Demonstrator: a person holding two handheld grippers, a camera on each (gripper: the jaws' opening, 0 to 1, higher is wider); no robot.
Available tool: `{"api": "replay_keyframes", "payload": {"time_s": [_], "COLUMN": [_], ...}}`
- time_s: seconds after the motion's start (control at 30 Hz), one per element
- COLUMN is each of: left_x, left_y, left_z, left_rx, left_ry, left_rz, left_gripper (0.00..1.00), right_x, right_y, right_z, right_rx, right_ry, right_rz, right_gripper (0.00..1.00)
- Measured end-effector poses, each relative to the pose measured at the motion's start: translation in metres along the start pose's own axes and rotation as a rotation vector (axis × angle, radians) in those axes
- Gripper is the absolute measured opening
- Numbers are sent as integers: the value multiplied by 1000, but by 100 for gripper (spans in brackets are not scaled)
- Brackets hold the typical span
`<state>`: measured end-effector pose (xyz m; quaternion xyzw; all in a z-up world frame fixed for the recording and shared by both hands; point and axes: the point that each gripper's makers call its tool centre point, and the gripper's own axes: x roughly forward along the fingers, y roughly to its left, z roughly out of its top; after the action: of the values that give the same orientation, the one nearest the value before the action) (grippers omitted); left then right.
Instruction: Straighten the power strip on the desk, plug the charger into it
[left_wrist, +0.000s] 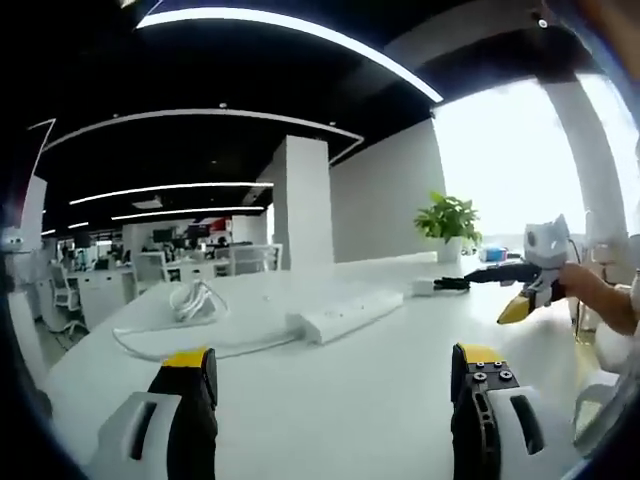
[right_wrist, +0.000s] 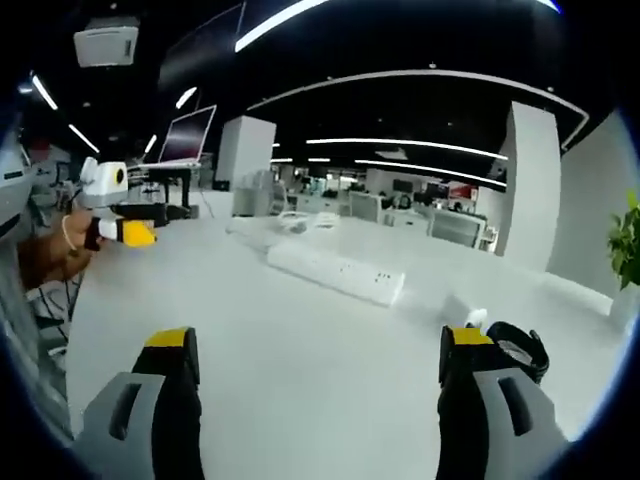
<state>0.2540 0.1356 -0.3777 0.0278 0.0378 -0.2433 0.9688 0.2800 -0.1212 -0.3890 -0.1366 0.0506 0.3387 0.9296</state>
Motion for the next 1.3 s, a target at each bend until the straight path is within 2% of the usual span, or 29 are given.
{"api": "replay_keyframes", "payload": {"time_s": [0.07,0.17,0.33,0.5,0.53,0.6,0.7,0.9,1.07,1.17,1.3], "left_x": [3,9,20,34,38,44,54,73,87,95,108], "left_y": [3,0,-1,-4,-6,-3,-1,8,12,14,18], "left_z": [2,3,7,11,9,5,8,16,12,7,6], "left_rx": [27,17,36,53,78,99,120,91,42,24,31], "left_ry": [-11,-1,-11,-19,7,51,48,18,37,72,78], "left_rz": [6,-46,-59,-68,-87,-72,-67,-49,-55,-50,-34], "left_gripper": [99,97,95,99,99,99,99,95,93,97,96], "right_x": [3,9,19,31,34,38,45,60,72,78,86], "right_y": [-4,-6,-10,-20,-23,-27,-33,-44,-49,-54,-61], "right_z": [3,6,5,8,9,14,21,20,10,4,1], "right_rx": [-20,-27,-27,-50,-55,-49,-32,-33,-10,29,52], "right_ry": [-5,-11,9,9,5,-12,-32,-28,9,29,38], "right_rz": [-3,11,34,13,6,10,19,16,25,30,17], "right_gripper": [100,100,100,100,99,99,97,94,91,90,88]}}
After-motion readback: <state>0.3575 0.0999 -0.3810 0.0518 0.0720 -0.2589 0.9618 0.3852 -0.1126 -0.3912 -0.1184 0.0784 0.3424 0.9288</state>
